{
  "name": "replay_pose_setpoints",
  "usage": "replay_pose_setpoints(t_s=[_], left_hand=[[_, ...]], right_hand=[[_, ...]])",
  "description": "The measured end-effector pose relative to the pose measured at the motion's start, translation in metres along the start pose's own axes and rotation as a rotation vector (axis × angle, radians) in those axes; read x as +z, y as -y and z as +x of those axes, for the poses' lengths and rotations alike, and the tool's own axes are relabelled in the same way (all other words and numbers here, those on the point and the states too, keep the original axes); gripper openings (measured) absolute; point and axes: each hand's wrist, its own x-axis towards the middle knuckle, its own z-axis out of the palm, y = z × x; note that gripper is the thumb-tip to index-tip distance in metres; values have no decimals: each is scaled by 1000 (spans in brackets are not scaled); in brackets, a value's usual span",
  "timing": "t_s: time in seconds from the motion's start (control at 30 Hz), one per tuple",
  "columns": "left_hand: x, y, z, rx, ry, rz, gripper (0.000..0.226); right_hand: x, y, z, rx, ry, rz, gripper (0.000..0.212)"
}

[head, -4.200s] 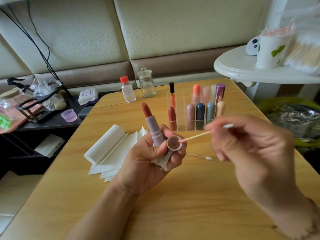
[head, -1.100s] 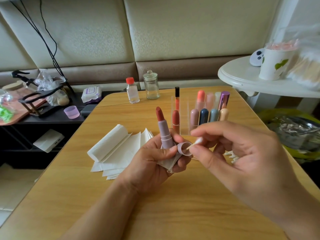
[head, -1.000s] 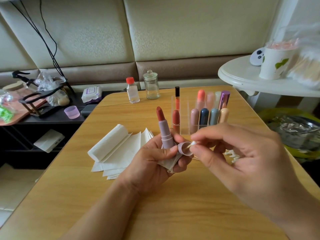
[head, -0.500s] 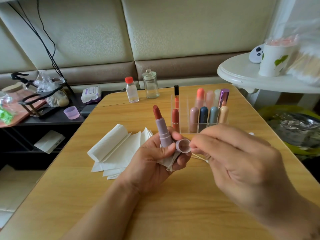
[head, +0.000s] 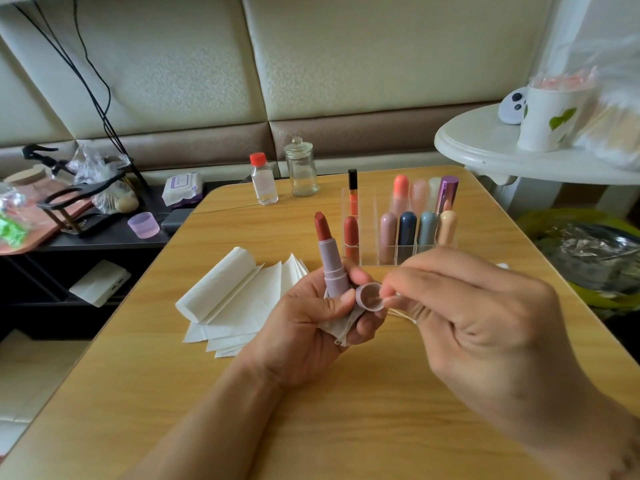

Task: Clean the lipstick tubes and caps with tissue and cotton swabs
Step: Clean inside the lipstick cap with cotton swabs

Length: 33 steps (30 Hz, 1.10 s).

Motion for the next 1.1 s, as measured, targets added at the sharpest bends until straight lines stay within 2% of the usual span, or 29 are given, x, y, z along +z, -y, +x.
replay_pose_setpoints(t_s=[0.33, 0.47, 0.63, 0.77, 0.93, 1.1], left_hand=[[-1, 0, 0, -13, 26, 17, 9], [-1, 0, 0, -16, 28, 1, 12], [-2, -1, 0, -15, 42, 17, 13], [-3, -1, 0, -7, 28, 37, 12], [-4, -1, 0, 8, 38, 60, 13], [-6, -2, -2, 33, -5, 90, 14]], right_hand=[[2, -3, -2, 38, 18, 26, 18], [2, 1, -3, 13, -20, 3, 10], [0, -3, -1, 62, 29, 67, 13], [2, 1, -3, 36, 16, -4, 13], [-1, -1, 0, 110, 51, 77, 11], [2, 5, -3, 2, -11, -71, 14]])
